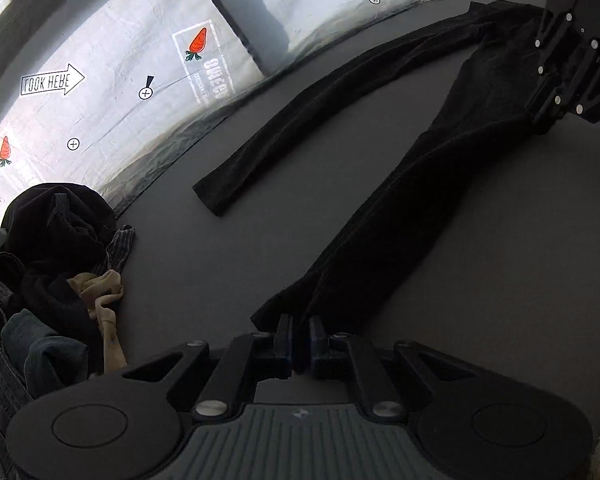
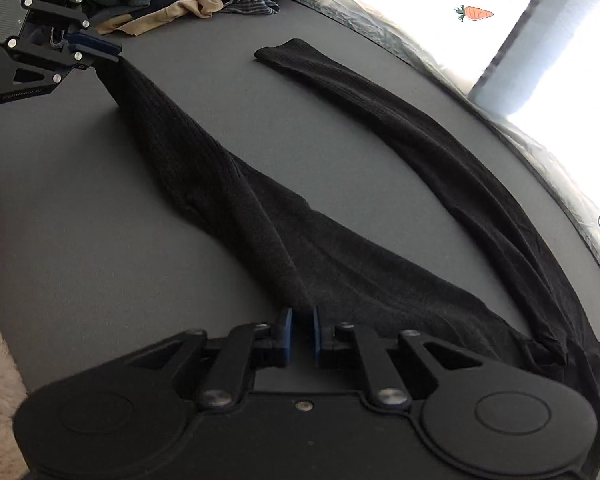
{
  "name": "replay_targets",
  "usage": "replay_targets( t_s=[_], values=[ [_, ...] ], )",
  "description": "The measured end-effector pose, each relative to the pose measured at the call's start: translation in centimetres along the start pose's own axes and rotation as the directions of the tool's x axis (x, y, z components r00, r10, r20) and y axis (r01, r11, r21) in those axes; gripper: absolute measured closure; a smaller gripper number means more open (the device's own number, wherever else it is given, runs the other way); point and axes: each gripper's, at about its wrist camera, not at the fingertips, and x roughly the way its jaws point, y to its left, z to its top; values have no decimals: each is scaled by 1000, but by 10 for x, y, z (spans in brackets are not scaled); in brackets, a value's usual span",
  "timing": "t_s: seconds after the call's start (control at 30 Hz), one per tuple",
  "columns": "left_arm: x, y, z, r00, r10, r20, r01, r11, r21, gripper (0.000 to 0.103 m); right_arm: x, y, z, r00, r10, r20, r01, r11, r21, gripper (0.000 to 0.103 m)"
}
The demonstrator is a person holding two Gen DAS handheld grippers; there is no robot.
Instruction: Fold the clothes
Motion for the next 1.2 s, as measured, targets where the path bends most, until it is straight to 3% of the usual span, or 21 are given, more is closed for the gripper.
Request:
replay_targets(
  t_s=[0.1, 0.2, 0.3, 0.37, 0.47, 0.57, 0.67, 0.77, 0.8, 0.87, 0.93, 1.03, 1.1, 1.2],
  values=[
    [-12, 15, -11, 998, -68, -17, 64, 977, -205, 90, 0, 2, -5, 999, 22, -24, -21, 999, 34, 84],
    [-18, 46, -15, 991, -127, 34, 129, 882, -454, 83, -2, -2, -3, 1000, 17, -20, -16, 998, 54, 79],
    [-20, 75, -15, 985, -134, 112, 174, 772, -611, 78, -7, -5, 5, 1000, 20, 0, -20, 999, 51, 71],
    [-11, 85, -9, 990, -94, 106, 141, 747, -649, 71, -8, -4, 10, 1000, 27, 17, -28, 998, 49, 68],
    [16, 89, -1, 997, -74, 32, 77, 751, -656, 68, -6, -3, 16, 999, 29, 30, -30, 998, 56, 65],
    [39, 86, 1, 992, -129, -13, 89, 749, -656, 68, -6, -6, 16, 1000, 12, 24, -14, 997, 76, 64],
    [59, 75, 1, 988, -134, -77, 57, 781, -621, 63, -8, -14, 10, 1000, -18, 9, 16, 993, 116, 63],
    [69, 69, 0, 985, -127, -115, 28, 782, -622, 62, -11, -25, 1, 998, -56, -14, 58, 983, 177, 62],
    [69, 69, 0, 987, -118, -111, 21, 773, -634, 63, -11, -28, -2, 997, -67, -22, 70, 979, 192, 60],
    [70, 70, 1, 989, -95, -114, 0, 768, -641, 79, -13, -37, -11, 995, -87, -41, 94, 966, 240, 59],
    [67, 74, 3, 992, -64, -109, -20, 773, -635, 94, -15, -47, -21, 993, -98, -59, 112, 949, 294, 60],
    [60, 87, 8, 995, 12, -101, -74, 766, -638, 95, -21, -65, -38, 988, -128, -81, 149, 912, 381, 60],
    [59, 96, 8, 993, 37, -111, -101, 748, -656, 95, -28, -78, -54, 983, -161, -92, 185, 876, 446, 60],
    [70, 90, 6, 986, 30, -166, -128, 775, -619, 94, -39, -99, -81, 974, -195, -111, 224, 805, 550, 60]
  ],
)
